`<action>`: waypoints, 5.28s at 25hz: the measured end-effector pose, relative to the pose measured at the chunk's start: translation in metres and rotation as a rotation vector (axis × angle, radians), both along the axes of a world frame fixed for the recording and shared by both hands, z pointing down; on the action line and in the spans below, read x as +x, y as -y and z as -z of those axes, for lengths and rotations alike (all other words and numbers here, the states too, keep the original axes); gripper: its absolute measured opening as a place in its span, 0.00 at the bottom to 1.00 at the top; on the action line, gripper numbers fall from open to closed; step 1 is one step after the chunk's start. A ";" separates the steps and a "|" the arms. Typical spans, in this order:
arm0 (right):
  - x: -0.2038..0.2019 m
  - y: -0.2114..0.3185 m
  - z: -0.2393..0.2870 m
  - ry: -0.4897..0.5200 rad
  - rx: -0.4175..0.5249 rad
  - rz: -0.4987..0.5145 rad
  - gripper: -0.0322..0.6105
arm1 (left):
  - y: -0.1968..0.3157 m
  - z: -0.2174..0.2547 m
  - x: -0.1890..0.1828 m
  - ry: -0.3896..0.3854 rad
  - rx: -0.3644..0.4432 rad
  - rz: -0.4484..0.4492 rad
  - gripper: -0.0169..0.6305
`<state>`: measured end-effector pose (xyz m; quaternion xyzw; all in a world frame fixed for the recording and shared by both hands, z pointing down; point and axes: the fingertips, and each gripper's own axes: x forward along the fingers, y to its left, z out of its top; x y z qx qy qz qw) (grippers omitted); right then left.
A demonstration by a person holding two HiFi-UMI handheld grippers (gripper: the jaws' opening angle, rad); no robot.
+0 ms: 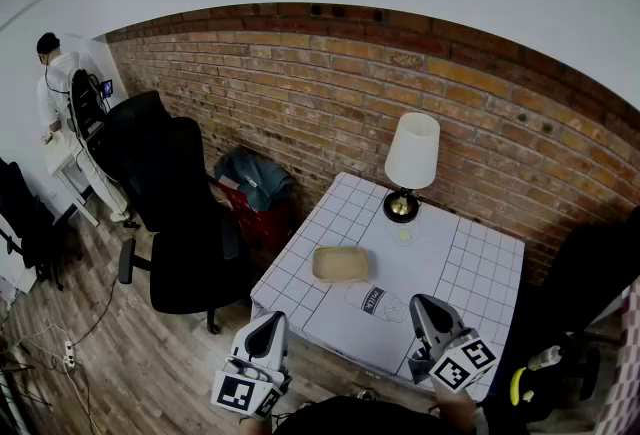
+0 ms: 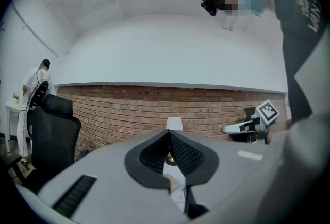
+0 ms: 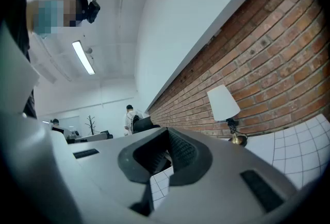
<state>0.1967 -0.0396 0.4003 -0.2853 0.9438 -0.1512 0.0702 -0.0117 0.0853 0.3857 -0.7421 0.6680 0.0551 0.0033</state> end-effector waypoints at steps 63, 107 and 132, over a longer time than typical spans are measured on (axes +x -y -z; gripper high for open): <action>-0.099 0.043 -0.074 -0.036 -0.133 -0.457 0.06 | 0.127 -0.078 -0.123 -0.082 -0.145 -0.406 0.04; -0.111 0.154 -0.226 -0.203 -0.410 -0.283 0.24 | 0.223 -0.235 -0.091 -0.266 -0.540 -0.326 0.25; -0.130 0.153 -0.265 -0.257 -0.507 -0.166 0.32 | 0.223 -0.285 -0.065 -0.448 -0.722 -0.356 0.39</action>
